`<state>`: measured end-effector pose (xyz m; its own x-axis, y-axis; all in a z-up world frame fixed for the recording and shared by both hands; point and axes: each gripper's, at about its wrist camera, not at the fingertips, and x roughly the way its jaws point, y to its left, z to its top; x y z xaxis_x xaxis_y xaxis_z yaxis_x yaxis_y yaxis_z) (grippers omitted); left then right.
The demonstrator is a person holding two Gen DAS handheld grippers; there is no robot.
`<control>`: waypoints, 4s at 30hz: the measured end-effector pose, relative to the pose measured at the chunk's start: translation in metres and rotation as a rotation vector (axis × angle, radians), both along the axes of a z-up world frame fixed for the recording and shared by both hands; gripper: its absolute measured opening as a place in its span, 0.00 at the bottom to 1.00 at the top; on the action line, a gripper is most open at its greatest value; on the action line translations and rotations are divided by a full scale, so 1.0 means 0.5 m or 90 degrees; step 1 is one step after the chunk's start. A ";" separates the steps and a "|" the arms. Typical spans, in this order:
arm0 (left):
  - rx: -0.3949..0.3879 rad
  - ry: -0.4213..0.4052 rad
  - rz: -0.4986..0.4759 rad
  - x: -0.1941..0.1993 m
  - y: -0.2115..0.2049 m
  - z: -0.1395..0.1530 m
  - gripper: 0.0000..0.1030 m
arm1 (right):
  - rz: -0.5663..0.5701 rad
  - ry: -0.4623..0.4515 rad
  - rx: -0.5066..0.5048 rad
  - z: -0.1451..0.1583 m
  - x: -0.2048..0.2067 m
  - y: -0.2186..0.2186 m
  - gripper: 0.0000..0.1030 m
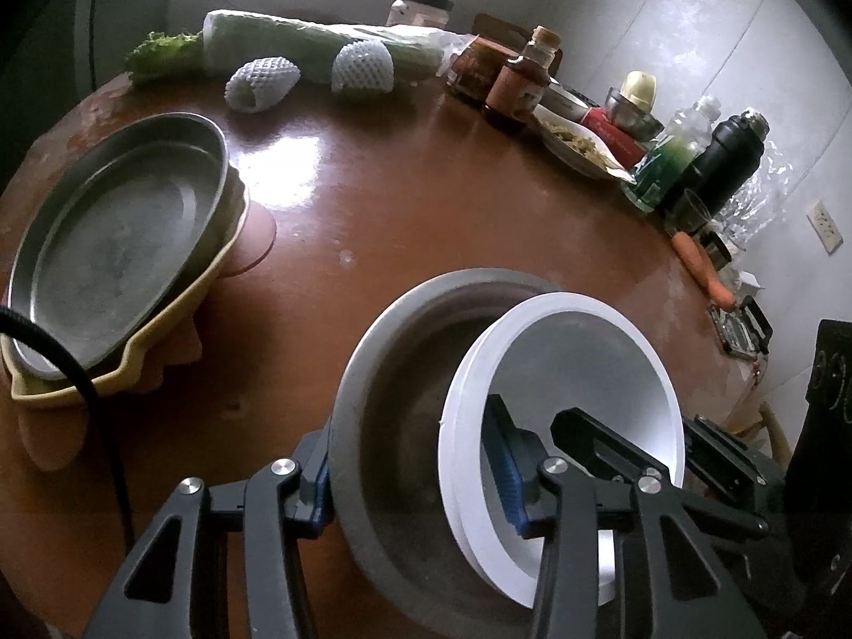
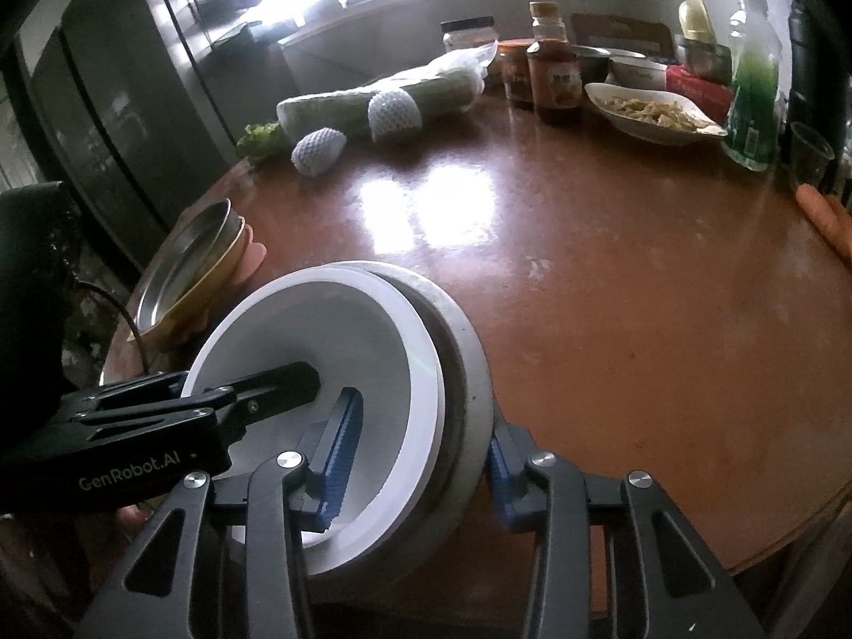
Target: Organize plates and bowls
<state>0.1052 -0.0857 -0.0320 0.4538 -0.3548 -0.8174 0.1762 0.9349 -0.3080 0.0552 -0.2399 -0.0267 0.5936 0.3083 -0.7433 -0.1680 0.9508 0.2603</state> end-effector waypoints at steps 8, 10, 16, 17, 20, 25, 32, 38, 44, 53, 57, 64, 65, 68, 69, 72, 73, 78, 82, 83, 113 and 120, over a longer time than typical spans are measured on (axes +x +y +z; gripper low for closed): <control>-0.007 -0.011 0.000 -0.008 0.014 0.014 0.45 | -0.006 -0.005 -0.011 0.008 0.001 0.012 0.38; -0.008 -0.015 0.001 -0.009 0.017 0.018 0.45 | -0.004 -0.007 -0.014 0.010 0.002 0.017 0.37; -0.018 -0.018 0.008 -0.014 0.031 0.022 0.45 | -0.005 -0.007 -0.007 0.016 0.006 0.025 0.34; -0.018 -0.021 0.009 -0.015 0.034 0.024 0.45 | -0.004 -0.010 -0.011 0.019 0.005 0.029 0.34; -0.023 -0.028 0.013 -0.019 0.043 0.034 0.45 | -0.002 -0.017 -0.011 0.029 0.004 0.035 0.34; -0.021 -0.045 0.017 -0.026 0.058 0.058 0.45 | 0.006 -0.035 -0.015 0.057 0.004 0.051 0.33; -0.014 -0.075 0.043 -0.033 0.102 0.101 0.45 | 0.020 -0.066 -0.008 0.098 0.005 0.092 0.33; -0.017 -0.093 0.070 -0.038 0.145 0.122 0.45 | 0.042 -0.085 -0.010 0.122 0.013 0.135 0.33; -0.015 -0.111 0.090 -0.036 0.189 0.144 0.45 | 0.064 -0.102 -0.017 0.142 0.026 0.183 0.33; -0.006 -0.132 0.124 -0.013 0.267 0.174 0.46 | 0.100 -0.124 -0.022 0.170 0.064 0.272 0.33; -0.002 -0.141 0.135 0.002 0.304 0.187 0.46 | 0.117 -0.134 -0.018 0.182 0.090 0.311 0.33; 0.007 -0.143 0.151 0.033 0.353 0.189 0.46 | 0.139 -0.136 -0.026 0.184 0.131 0.368 0.33; 0.005 -0.141 0.153 0.038 0.358 0.186 0.46 | 0.141 -0.135 -0.027 0.182 0.136 0.373 0.33; -0.001 -0.133 0.152 0.053 0.369 0.175 0.46 | 0.143 -0.130 -0.028 0.174 0.150 0.385 0.33; -0.002 -0.129 0.151 0.058 0.370 0.171 0.46 | 0.142 -0.128 -0.028 0.171 0.153 0.387 0.33; 0.000 -0.122 0.147 0.069 0.369 0.158 0.46 | 0.138 -0.116 -0.022 0.153 0.162 0.387 0.33; -0.001 -0.119 0.145 0.071 0.367 0.153 0.46 | 0.136 -0.113 -0.019 0.149 0.163 0.385 0.34; -0.010 -0.095 0.131 0.090 0.358 0.120 0.46 | 0.119 -0.093 -0.020 0.121 0.173 0.373 0.34; -0.008 -0.087 0.128 0.100 0.350 0.103 0.46 | 0.110 -0.082 -0.022 0.107 0.179 0.367 0.34; -0.007 -0.086 0.128 0.102 0.348 0.098 0.46 | 0.108 -0.081 -0.025 0.102 0.180 0.366 0.34; 0.003 -0.078 0.125 0.112 0.349 0.064 0.47 | 0.105 -0.085 -0.067 0.079 0.185 0.383 0.34; 0.015 -0.076 0.129 0.112 0.350 0.061 0.47 | 0.105 -0.091 -0.075 0.078 0.185 0.387 0.34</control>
